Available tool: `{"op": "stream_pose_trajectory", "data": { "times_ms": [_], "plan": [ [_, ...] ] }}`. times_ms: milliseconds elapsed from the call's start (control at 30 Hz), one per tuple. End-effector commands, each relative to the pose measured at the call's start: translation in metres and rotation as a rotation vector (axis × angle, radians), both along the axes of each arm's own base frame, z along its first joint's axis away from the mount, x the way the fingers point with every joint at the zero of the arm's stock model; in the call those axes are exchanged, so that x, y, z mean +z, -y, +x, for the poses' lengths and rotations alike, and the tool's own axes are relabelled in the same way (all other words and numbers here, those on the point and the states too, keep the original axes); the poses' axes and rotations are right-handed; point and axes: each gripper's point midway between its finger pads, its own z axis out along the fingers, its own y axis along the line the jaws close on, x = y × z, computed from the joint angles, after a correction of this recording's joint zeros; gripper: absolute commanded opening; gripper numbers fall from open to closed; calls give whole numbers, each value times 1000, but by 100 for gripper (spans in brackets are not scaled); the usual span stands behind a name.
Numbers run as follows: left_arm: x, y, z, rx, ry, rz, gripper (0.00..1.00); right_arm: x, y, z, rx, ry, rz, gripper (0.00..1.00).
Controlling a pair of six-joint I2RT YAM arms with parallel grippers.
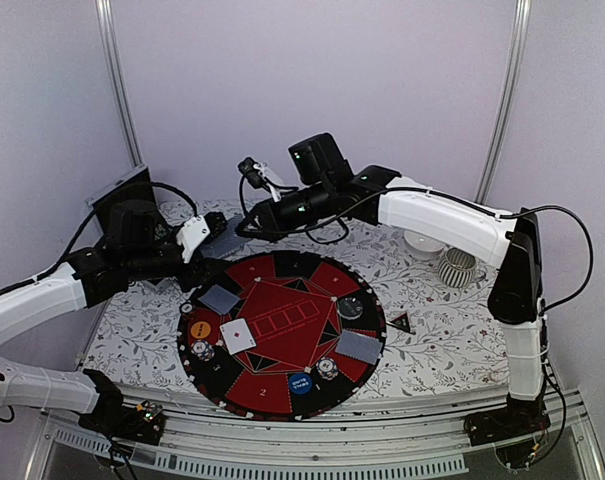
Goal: Distribute texas hold em gaming equipment
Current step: Pick up the poker card from the face-down deck piles.
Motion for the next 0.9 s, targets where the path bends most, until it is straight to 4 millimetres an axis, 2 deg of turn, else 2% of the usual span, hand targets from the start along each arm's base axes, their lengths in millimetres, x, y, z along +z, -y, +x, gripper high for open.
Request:
{"op": "stream_pose_trajectory", "data": {
  "times_ms": [0,100,233,433,700,867],
  "plan": [
    [8,5,-2,-17,25,-18,42,34,17,4,-47,77,8,8],
    [7,5,-2,-14,25,-16,42,37,19,4,-45,87,6,3],
    [6,5,-1,-10,24,-13,42,43,22,1,-34,97,9,2],
    [9,3,1,11,30,-16,42,71,34,-2,-22,138,53,1],
    [15,-5,13,81,37,-33,42,112,68,9,-79,203,98,1],
    [18,-14,23,150,42,-39,42,122,89,23,-166,275,75,1]
  ]
}}
